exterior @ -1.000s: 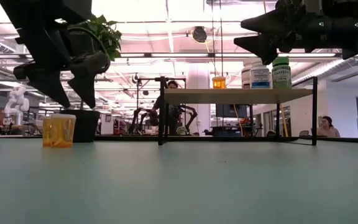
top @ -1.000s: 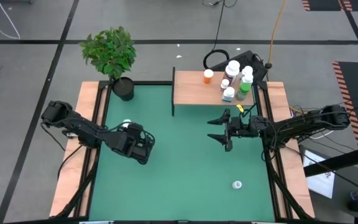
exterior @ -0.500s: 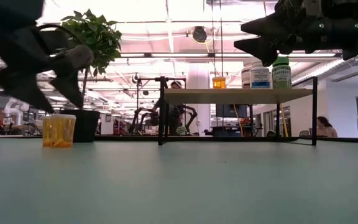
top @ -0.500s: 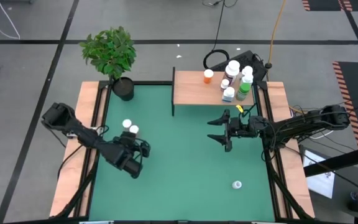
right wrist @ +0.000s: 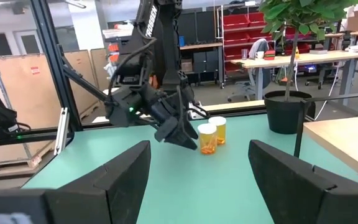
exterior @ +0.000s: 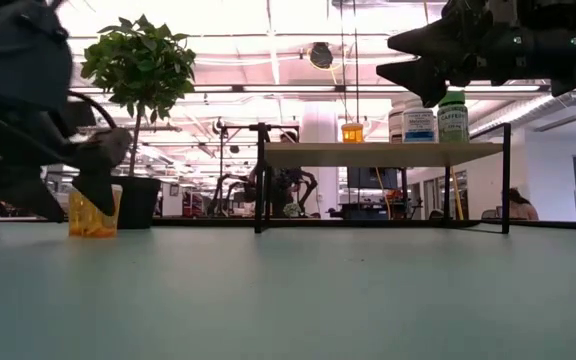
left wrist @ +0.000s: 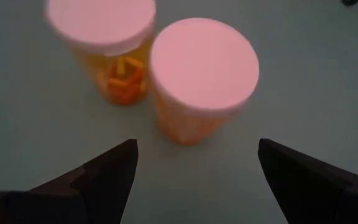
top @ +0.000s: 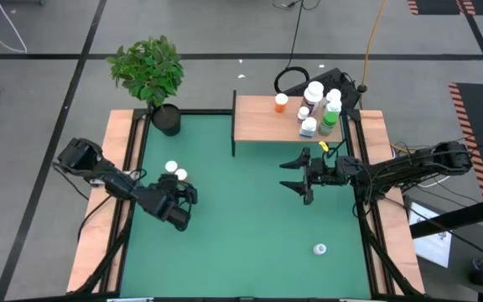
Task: Pick and place medicine bottles onto shelf by color
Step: Put the bottom orange pill bottle on the shelf aligned with the other orange pill bottle
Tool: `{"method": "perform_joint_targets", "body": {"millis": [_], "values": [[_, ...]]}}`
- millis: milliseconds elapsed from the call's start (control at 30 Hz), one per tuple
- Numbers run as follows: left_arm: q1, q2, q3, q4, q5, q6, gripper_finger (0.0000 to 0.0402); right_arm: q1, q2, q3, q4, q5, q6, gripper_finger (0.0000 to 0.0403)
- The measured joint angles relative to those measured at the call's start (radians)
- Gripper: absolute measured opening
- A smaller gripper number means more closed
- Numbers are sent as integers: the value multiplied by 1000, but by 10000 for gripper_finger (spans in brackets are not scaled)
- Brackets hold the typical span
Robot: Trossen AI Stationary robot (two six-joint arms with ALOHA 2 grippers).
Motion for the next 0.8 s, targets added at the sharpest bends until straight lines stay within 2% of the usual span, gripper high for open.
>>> {"method": "perform_joint_targets", "body": {"millis": [233,367,633,800], "values": [[102,0,-24,163,4,252,335,0,0,0,8,0,4,265],[139,0,-39,197,4,296,335,1,0,0,7,-4,6,265],[179,0,-93,258,5,385,335,2,0,0,13,-76,6,265],[188,-2,-134,382,-18,467,301,2,0,0,15,-76,6,265]]}}
